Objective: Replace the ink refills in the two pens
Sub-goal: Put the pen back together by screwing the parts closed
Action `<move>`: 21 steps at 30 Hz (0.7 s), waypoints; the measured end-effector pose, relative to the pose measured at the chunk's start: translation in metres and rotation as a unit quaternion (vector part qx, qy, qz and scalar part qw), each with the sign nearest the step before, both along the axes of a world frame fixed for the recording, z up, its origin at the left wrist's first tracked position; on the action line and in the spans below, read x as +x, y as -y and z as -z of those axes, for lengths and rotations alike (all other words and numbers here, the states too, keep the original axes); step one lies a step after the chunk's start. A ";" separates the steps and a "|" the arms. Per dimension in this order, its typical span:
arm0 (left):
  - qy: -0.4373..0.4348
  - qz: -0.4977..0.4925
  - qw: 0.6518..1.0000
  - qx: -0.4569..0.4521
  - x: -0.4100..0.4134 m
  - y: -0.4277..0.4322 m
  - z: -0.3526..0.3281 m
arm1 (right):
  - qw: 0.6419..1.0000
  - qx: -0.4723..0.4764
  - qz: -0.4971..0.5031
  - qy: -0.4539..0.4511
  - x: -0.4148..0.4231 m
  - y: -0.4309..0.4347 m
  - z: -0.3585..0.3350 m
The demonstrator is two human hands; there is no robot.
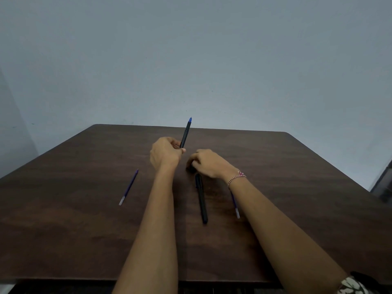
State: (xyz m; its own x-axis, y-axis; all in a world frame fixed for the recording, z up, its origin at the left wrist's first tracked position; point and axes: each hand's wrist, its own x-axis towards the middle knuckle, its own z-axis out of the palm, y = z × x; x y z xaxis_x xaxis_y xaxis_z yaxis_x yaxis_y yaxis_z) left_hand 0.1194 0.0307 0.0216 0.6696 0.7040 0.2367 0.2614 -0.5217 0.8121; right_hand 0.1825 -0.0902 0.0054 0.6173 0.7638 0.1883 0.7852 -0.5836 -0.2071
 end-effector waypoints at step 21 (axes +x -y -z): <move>-0.023 0.129 0.991 0.020 0.007 0.016 0.002 | 0.863 0.436 0.213 -0.144 0.025 0.042 -0.010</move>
